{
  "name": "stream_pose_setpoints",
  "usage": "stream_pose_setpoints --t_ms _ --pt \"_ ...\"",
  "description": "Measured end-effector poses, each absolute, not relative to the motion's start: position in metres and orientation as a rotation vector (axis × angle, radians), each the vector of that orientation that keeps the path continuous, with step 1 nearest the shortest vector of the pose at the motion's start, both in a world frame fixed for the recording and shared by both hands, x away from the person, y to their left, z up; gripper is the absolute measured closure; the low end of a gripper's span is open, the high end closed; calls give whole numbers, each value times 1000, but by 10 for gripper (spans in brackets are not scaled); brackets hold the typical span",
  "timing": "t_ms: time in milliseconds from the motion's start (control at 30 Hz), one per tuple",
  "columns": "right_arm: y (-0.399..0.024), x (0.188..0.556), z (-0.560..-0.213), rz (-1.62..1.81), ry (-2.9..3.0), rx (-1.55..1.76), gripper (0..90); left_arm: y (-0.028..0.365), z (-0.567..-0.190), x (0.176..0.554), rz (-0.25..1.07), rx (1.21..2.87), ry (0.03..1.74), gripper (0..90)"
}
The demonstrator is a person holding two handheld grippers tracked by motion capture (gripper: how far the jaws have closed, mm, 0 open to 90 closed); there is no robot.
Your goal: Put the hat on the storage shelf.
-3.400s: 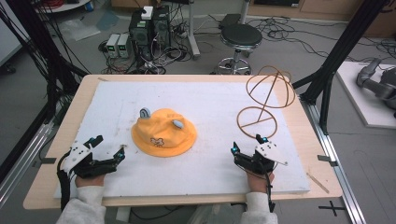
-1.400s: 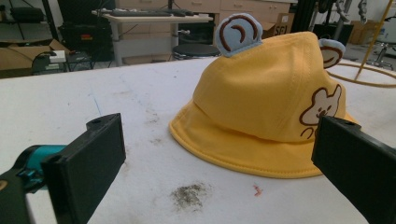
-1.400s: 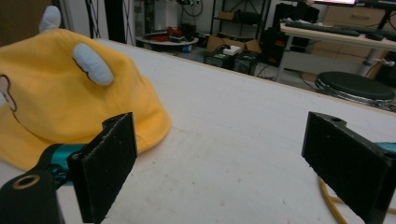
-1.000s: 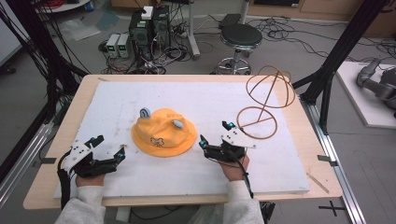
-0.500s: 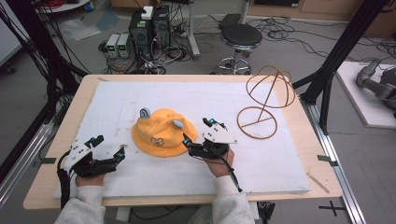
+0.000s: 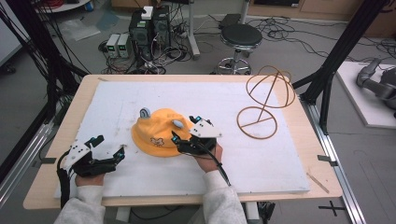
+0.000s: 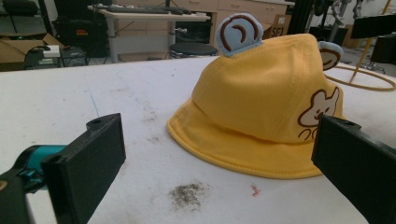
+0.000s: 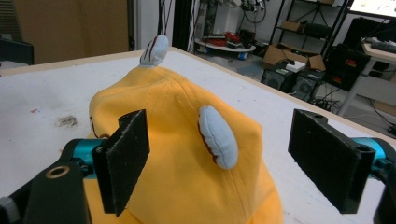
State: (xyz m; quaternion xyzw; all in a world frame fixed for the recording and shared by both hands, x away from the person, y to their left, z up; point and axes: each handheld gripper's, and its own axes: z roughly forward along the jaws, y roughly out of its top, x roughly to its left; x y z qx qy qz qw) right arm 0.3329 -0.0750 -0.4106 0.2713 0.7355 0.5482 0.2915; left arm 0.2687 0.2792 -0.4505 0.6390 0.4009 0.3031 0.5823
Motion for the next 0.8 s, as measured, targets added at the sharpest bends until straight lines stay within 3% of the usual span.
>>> stream_pose_setpoints --t_ms 300,400,733,800 --pt "-64 342 -417 1427 1989 741 255 280 -450 269 695 1489 936 32" --pt "-63 343 -419 1415 1997 748 323 280 -450 269 692 1487 935 32" --pt "-59 347 -424 1372 2033 759 428 279 -450 269 695 1487 935 32" --pt "-59 347 -424 1370 2032 754 503 279 -450 269 697 1488 933 32"
